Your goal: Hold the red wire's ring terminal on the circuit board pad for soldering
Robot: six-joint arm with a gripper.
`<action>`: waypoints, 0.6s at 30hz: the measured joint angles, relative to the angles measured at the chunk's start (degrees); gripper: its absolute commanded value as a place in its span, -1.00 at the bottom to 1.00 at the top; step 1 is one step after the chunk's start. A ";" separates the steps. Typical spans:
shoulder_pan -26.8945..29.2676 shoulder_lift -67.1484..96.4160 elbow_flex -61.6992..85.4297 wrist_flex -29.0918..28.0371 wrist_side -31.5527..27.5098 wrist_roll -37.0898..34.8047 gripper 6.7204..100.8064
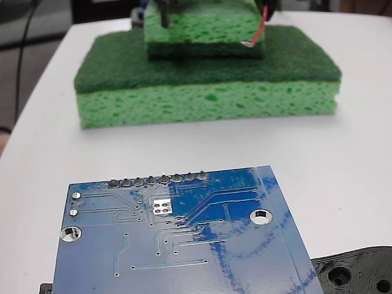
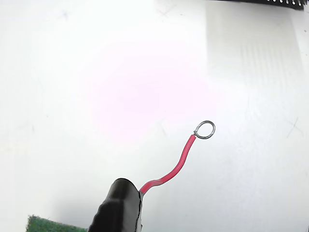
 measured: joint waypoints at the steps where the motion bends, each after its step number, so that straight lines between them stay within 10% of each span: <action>1: 0.26 0.00 0.00 -0.18 0.00 0.35 0.99; 18: 0.44 0.00 0.00 -0.18 0.00 0.44 0.99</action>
